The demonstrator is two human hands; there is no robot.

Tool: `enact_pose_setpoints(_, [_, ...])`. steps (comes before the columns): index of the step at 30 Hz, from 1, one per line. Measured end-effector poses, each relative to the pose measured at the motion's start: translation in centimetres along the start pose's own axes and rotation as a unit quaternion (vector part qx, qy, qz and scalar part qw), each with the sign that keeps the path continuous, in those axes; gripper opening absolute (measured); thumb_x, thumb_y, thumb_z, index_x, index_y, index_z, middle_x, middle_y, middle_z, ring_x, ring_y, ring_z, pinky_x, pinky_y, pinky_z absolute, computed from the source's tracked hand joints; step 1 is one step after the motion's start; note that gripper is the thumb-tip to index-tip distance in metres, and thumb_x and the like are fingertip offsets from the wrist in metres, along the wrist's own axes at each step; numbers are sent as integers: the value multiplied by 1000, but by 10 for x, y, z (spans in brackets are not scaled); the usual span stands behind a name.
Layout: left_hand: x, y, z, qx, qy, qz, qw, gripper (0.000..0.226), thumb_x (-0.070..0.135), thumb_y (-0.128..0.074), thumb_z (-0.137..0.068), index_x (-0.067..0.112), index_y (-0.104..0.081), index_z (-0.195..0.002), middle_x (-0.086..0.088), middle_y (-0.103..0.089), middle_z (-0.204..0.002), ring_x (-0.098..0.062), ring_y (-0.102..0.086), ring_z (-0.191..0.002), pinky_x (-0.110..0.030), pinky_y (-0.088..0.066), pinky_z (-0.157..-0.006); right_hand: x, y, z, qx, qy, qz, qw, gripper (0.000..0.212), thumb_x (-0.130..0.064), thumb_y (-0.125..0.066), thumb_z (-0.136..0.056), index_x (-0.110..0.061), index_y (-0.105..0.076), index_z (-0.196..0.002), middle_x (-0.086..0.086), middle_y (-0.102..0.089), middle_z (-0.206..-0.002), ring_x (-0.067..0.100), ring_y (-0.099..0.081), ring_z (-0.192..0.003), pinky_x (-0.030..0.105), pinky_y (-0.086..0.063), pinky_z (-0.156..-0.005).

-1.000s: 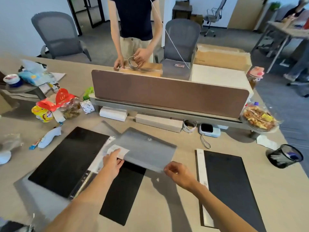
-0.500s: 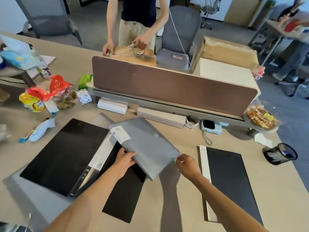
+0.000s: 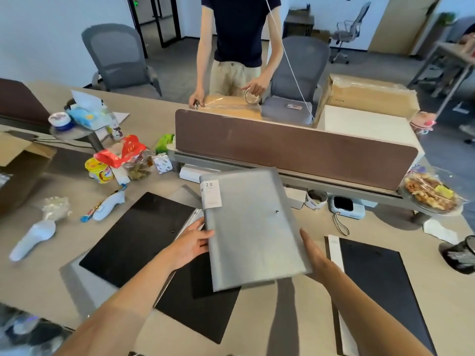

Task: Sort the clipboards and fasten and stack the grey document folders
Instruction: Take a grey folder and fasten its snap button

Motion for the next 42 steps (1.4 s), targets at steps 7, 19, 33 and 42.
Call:
enact_pose_setpoints(7, [-28, 29, 9, 54, 28, -43, 997, 47, 4, -54, -95, 26, -44, -135, -9, -63, -128, -29, -61, -117, -47, -49, -99, -2, -12, -23, -8, 76, -99, 992, 17, -32, -53, -93, -17, -61, -88, 0, -65, -95, 16, -58, -80, 31, -45, -76])
enact_pose_setpoints(19, [-54, 51, -7, 216, -95, -597, 767, 52, 9, -50, -90, 13, -40, -141, -10, -37, -147, -30, -33, -136, -41, -36, -107, 38, -19, -39, 130, 58, 51, 988, 22, 9, -47, -92, 5, -57, -111, 11, -64, -74, 20, -61, -68, 25, -58, -61])
enact_pose_setpoints(33, [-124, -21, -54, -131, -98, -823, 544, 76, 53, -45, -95, 29, -4, -154, -8, 14, -163, -30, 14, -149, -53, 0, -119, 75, -8, -24, 179, 98, 521, 829, 42, -4, -51, -81, -15, -63, -119, 13, -63, -123, 31, -60, -110, 34, -49, -94])
enact_pose_setpoints(42, [-140, -26, -29, -228, -88, -812, 530, 70, 47, -47, -95, 34, -10, -153, 4, 9, -163, -18, 10, -150, -43, 1, -120, 77, -20, -61, 115, 234, 715, 648, 36, -16, -50, -91, -20, -53, -127, 8, -52, -129, 33, -46, -118, 43, -41, -94])
Point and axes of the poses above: each hand's wrist, its own z-axis away from the middle knuckle, its own y-axis out of the back of the hand, x = y × z, the point moved 4 cm from there along -z, towards the middle knuckle
